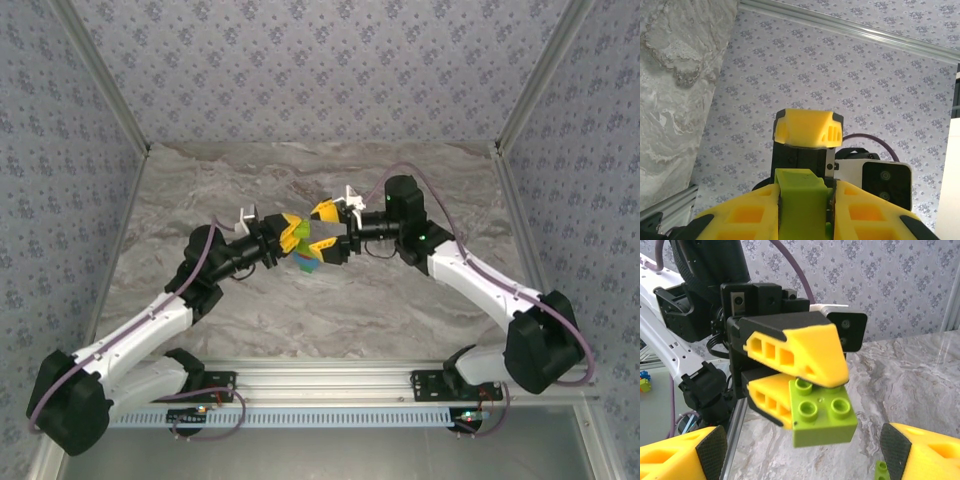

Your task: Assemble a carrot with lego

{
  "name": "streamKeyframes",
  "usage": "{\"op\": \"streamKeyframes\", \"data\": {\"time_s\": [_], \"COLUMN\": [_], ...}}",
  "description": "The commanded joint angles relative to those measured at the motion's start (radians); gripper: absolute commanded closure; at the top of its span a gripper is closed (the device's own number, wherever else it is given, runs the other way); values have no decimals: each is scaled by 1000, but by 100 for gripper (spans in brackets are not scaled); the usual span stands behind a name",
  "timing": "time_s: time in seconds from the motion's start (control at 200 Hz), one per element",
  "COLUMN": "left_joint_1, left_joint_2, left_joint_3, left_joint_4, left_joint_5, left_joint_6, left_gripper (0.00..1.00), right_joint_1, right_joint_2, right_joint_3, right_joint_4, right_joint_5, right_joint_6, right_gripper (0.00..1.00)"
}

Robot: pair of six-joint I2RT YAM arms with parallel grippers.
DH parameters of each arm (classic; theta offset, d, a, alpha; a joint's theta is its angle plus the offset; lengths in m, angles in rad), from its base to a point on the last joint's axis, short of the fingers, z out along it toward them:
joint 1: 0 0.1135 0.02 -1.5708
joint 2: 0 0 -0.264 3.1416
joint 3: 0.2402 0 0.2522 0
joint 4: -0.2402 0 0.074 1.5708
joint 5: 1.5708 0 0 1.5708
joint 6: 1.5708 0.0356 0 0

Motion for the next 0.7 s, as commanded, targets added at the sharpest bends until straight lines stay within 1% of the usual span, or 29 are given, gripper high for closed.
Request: {"op": "streamKeyframes", "data": {"time_s": [0.0, 0.17, 0.385, 0.495, 0.695], "left_joint_1": [-8, -9, -9, -9, -9], "left_joint_2": [15, 22, 11, 9, 6], "left_joint_3": [1, -6, -4, -4, -2], "left_joint_4": [69, 93, 84, 84, 83], "left_joint_5": [-8, -7, -12, -12, -17], "left_joint_6": [-35, -40, -29, -27, -22], "left_gripper": [79, 79, 79, 79, 79], "right_joint_1": [-2, 2, 9, 14, 28], "right_joint_2": [29, 64, 88, 98, 114], "right_joint_3": [55, 84, 106, 111, 126], "right_joint_4": [27, 23, 3, -3, -20], "right_joint_5": [-21, -20, -34, -34, -39], "right_joint_6": [2, 5, 5, 3, 1], "right_gripper": [16, 18, 26, 31, 33]}}
